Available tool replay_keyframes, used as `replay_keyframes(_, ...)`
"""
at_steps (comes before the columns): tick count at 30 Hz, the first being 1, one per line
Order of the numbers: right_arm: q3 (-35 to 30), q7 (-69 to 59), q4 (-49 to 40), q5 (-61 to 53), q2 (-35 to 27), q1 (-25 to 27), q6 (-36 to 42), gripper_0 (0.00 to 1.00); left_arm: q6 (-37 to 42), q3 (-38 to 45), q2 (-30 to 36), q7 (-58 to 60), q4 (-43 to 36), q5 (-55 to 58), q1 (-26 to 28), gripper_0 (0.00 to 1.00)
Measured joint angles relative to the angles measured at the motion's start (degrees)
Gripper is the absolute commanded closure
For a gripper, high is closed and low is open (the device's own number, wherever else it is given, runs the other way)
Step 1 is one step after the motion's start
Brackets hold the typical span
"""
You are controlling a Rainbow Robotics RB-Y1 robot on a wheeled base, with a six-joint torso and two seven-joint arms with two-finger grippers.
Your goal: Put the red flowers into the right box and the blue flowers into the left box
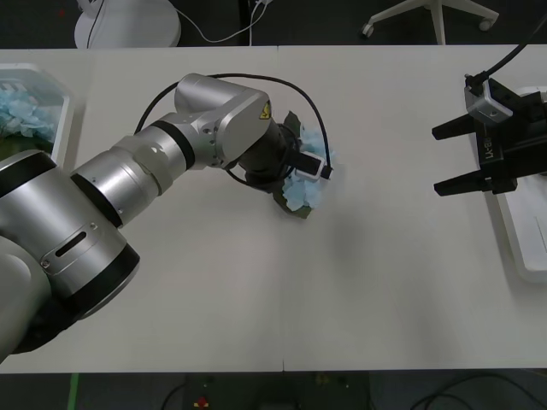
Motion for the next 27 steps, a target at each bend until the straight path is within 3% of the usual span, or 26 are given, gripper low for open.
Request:
replay_keyframes(7, 0.0, 0.0, 0.0, 0.0, 0.0, 0.0, 0.0, 0.08, -6.7, 2.7, 5.5, 0.0, -6.9, 2.0, 0.1, 1.00)
replay_keyframes(14, 0.0, 0.0, 0.0, 0.0, 0.0, 0.0, 0.0, 0.08, -13.8, 11.5, 8.1, 0.0, -10.3, 1.8, 0.2, 1.00)
replay_keyframes(21, 0.0, 0.0, 0.0, 0.9, 0.0, 0.0, -0.1, 0.08, -23.4, 18.4, 10.7, 0.0, -16.9, -4.2, 0.2, 1.00)
replay_keyframes(27, 0.0, 0.0, 0.0, 0.9, 0.0, 0.0, -0.1, 0.08, -30.0, 24.7, 14.9, 0.0, -17.9, -7.9, 0.2, 1.00)
